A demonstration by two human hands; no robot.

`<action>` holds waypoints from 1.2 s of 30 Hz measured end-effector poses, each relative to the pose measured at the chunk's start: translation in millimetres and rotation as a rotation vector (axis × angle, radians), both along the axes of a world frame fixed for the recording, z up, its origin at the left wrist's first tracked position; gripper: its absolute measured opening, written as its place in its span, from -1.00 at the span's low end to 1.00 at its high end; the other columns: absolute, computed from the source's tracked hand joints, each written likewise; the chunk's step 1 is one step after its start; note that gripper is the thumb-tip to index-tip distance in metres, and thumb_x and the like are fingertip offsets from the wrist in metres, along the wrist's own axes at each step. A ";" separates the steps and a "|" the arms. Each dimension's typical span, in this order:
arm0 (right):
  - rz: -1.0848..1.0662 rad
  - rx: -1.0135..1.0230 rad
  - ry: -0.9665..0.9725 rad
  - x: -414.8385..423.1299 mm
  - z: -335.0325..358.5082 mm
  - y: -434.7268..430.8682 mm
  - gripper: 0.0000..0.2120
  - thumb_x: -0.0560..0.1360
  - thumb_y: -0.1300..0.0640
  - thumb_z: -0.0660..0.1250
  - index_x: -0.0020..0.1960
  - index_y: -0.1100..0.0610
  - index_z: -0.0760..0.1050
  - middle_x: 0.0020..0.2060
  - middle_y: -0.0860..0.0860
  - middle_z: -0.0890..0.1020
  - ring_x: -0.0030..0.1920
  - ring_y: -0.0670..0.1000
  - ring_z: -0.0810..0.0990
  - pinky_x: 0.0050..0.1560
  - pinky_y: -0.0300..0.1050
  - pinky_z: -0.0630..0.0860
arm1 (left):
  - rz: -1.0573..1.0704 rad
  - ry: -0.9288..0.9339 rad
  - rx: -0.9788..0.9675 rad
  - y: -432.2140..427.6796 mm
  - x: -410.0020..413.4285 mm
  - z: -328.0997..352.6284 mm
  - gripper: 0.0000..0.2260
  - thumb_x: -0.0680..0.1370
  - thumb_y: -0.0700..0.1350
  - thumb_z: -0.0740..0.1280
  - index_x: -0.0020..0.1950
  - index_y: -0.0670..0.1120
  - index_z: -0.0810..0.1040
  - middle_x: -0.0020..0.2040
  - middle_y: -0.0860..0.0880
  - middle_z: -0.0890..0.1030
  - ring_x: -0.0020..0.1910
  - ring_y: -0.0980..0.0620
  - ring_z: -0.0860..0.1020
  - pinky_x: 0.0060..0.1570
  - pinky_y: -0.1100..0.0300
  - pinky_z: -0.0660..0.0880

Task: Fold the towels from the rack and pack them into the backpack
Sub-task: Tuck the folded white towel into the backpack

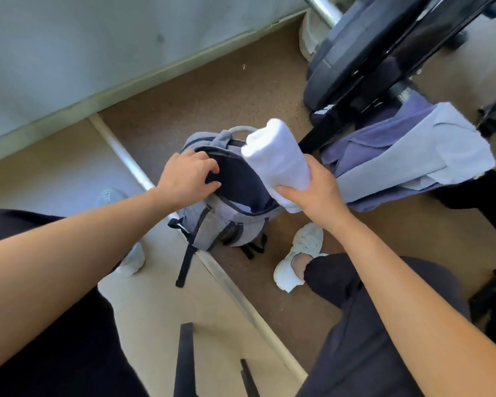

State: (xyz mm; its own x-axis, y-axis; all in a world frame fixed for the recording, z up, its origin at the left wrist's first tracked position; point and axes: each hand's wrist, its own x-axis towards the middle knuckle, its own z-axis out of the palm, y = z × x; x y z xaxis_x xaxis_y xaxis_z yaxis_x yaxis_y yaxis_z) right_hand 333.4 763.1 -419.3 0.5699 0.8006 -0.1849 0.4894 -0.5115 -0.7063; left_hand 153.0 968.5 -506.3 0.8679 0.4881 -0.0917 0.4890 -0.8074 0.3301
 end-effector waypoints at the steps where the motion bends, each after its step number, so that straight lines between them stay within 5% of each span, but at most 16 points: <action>1: -0.008 0.024 0.039 -0.8 -4.3 10.2 -0.52 0.46 -0.02 0.53 0.30 -0.04 0.43 0.04 -0.20 0.56 0.00 -0.36 0.52 -0.15 -0.54 0.39 | -0.001 0.004 0.016 1.0 0.9 -3.7 -0.62 0.53 0.10 0.45 0.31 0.01 0.60 0.28 -0.04 0.60 0.28 -0.14 0.49 0.12 -0.06 0.46; 8: 0.181 -0.026 0.209 -11.2 -55.5 63.1 -0.50 0.46 0.04 0.54 0.33 0.00 0.42 0.10 -0.15 0.58 0.04 -0.25 0.53 -0.02 -0.47 0.46 | -0.042 -0.081 -0.198 4.9 -13.6 -29.2 -0.05 0.30 0.05 0.60 0.57 -0.03 0.18 0.49 -0.05 0.26 0.46 -0.14 0.24 0.20 -0.13 0.47; 11: 0.320 -0.242 0.152 -7.7 -94.7 56.5 -0.60 0.45 0.07 0.52 0.20 0.03 0.43 -0.03 -0.13 0.59 -0.01 -0.17 0.58 -0.11 -0.27 0.51 | -0.088 -0.156 -0.266 5.1 -25.5 -37.2 0.05 0.29 0.06 0.62 0.63 -0.10 0.13 0.57 -0.09 0.22 0.55 -0.10 0.18 0.50 -0.01 0.28; 16: 0.504 -0.669 -0.103 -1.8 -140.5 61.3 -0.70 0.48 0.08 0.42 0.08 0.09 0.33 -0.03 0.11 0.58 -0.02 0.22 0.59 -0.18 0.01 0.46 | -0.116 -0.120 -0.266 -2.3 -28.8 -37.5 0.22 0.24 0.12 0.66 0.68 -0.14 -0.02 0.66 -0.11 0.09 0.63 -0.14 0.08 0.54 -0.03 0.23; 23: 0.600 -0.860 -0.329 -19.5 -194.1 84.9 -0.55 0.55 0.16 0.35 0.38 0.16 0.29 0.31 0.18 0.51 0.28 0.29 0.51 -0.01 0.10 0.42 | -0.176 -0.077 -0.184 -1.7 -27.1 -40.9 0.26 0.24 0.22 0.61 0.69 -0.13 -0.09 0.69 -0.13 -0.04 0.66 -0.13 -0.03 0.58 -0.01 0.12; 28: 0.588 -1.056 -0.292 -16.1 -217.4 78.3 -0.19 0.55 0.01 0.35 0.63 0.04 -0.05 0.59 0.05 0.13 0.52 0.25 0.18 0.40 0.21 0.24 | -0.173 -0.078 -0.187 -2.3 -25.8 -42.6 0.24 0.24 0.20 0.61 0.69 -0.10 -0.06 0.69 -0.14 -0.07 0.67 -0.14 -0.06 0.57 0.02 0.10; 32: 0.543 -0.923 -0.211 -11.7 -207.5 76.6 -0.39 0.56 0.00 0.32 0.56 0.06 0.22 0.50 0.11 0.32 0.44 0.24 0.32 0.34 0.17 0.36 | -0.177 -0.061 -0.182 -1.1 -21.6 -41.0 0.11 0.28 0.15 0.60 0.67 -0.08 0.08 0.68 -0.17 -0.06 0.65 -0.20 -0.01 0.48 -0.14 0.32; 36: 0.384 -0.629 -0.067 -8.0 -162.8 72.0 -0.54 0.56 0.05 0.35 0.45 0.07 0.43 0.36 0.11 0.53 0.31 0.17 0.52 0.25 0.07 0.49 | -0.124 -0.087 -0.224 -2.2 -10.0 -31.8 -0.35 0.40 -0.02 0.57 0.46 -0.02 0.48 0.62 -0.15 0.24 0.53 -0.24 0.25 0.23 -0.16 0.51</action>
State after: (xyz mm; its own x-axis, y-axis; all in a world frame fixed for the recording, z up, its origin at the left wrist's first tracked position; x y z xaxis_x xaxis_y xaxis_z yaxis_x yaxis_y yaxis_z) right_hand 325.5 835.1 -582.1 0.2972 0.7001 -0.6492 0.7474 -0.5937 -0.2981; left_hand 142.9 966.3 -538.1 0.9293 0.3532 -0.1078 0.3526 -0.7618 0.5434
